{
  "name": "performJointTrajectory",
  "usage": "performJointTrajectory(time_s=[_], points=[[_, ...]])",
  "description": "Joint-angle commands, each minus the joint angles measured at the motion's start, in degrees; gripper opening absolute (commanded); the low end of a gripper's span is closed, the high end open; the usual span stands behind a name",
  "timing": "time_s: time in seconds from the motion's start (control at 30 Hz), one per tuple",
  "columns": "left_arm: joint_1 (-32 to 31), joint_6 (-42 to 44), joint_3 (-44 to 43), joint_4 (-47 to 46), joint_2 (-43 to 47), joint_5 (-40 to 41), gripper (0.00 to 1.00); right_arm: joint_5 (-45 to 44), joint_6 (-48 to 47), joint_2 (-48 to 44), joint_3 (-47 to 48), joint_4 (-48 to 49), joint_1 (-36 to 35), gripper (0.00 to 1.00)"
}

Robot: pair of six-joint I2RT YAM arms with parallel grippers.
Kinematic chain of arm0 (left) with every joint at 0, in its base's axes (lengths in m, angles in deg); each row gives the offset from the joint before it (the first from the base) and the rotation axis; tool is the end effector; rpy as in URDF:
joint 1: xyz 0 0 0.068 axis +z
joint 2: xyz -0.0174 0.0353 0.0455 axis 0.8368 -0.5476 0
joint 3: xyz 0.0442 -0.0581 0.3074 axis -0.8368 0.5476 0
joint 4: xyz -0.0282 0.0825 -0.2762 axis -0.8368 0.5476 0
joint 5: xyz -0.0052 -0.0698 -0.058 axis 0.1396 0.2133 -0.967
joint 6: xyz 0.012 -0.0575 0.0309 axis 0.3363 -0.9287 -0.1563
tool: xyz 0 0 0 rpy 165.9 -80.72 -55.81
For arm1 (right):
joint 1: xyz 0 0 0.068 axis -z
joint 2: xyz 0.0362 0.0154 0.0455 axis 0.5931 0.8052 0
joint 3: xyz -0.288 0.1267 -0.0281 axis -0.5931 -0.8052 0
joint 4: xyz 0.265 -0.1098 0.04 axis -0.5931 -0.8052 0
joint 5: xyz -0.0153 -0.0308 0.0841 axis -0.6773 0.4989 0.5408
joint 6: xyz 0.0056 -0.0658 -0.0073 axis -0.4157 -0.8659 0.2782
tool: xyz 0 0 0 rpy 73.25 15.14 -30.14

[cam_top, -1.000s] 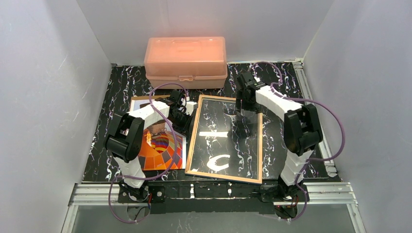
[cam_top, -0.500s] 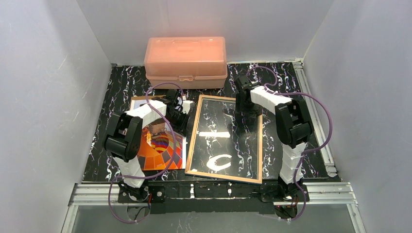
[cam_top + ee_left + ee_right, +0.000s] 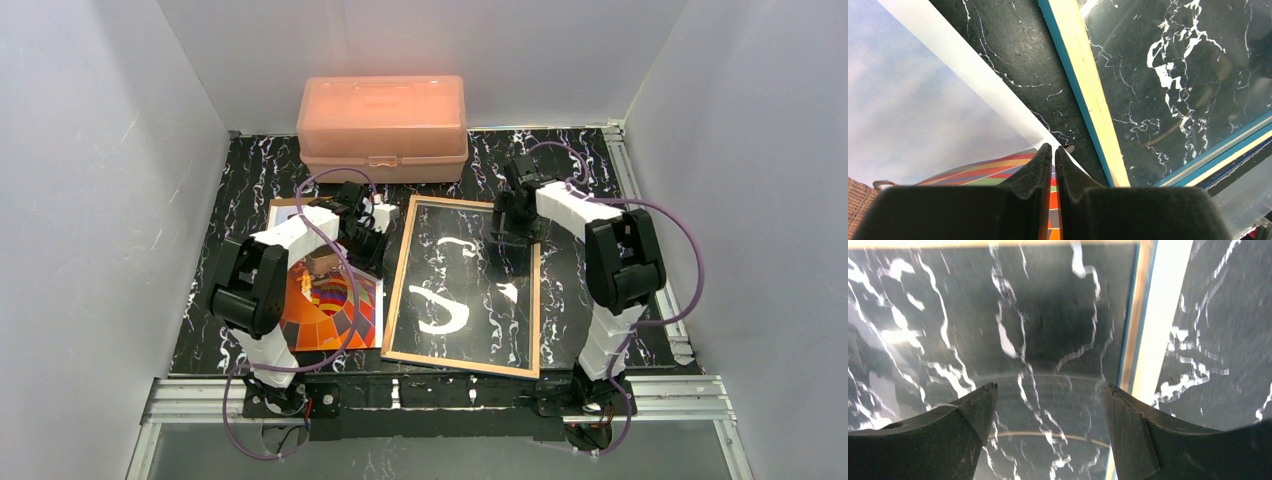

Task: Put the photo into the frame

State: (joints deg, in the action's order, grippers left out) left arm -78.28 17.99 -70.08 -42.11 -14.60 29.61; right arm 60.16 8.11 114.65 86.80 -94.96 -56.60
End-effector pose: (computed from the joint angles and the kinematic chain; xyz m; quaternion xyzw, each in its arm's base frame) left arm 0.3448 -0.1573 0.1914 0.2487 0.9301 -0.2188 0.1587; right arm 0.4156 0.1428 0.1951 0.0735 0.9706 0.0015 0.2292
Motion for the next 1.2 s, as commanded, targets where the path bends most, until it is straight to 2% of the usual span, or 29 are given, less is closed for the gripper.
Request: performJointTrajectory(time_s=[0.0, 0.3, 0.43, 0.57, 0.73, 0.93, 1.17], points=[[0.5, 1.3, 1.2, 1.9, 3.8, -1.2, 0.06, 3.8, 0.9, -9.5, -5.8, -1.4, -0.3, 0.86], [1.2, 2.8, 2.0, 2.9, 3.7, -1.8, 0.05, 1.8, 4.5, -24.2, -20.2, -6.4, -5.1, 0.87], [1.1, 3.3, 3.3, 2.5, 3.3, -2.8, 0.05, -4.2, 5.6, -26.9, -22.2, -9.6, -5.2, 0.92], [1.1, 3.8, 4.2, 1.5, 2.0, -3.8, 0.04, -3.6, 5.8, -26.3, -21.7, -8.6, -3.6, 0.95], [0.5, 4.9, 6.2, -0.1, 2.0, -5.4, 0.04, 3.4, 5.6, -24.3, -23.1, -4.5, -2.7, 0.98], [-0.8, 3.9, 6.1, -2.2, -0.6, -5.4, 0.03, 14.9, 5.2, -20.3, -25.4, 2.3, 3.4, 0.97], [-1.8, 2.6, 4.7, -3.3, -2.3, -4.3, 0.02, 18.6, 4.5, -17.8, -22.5, 4.8, 5.2, 0.97]])
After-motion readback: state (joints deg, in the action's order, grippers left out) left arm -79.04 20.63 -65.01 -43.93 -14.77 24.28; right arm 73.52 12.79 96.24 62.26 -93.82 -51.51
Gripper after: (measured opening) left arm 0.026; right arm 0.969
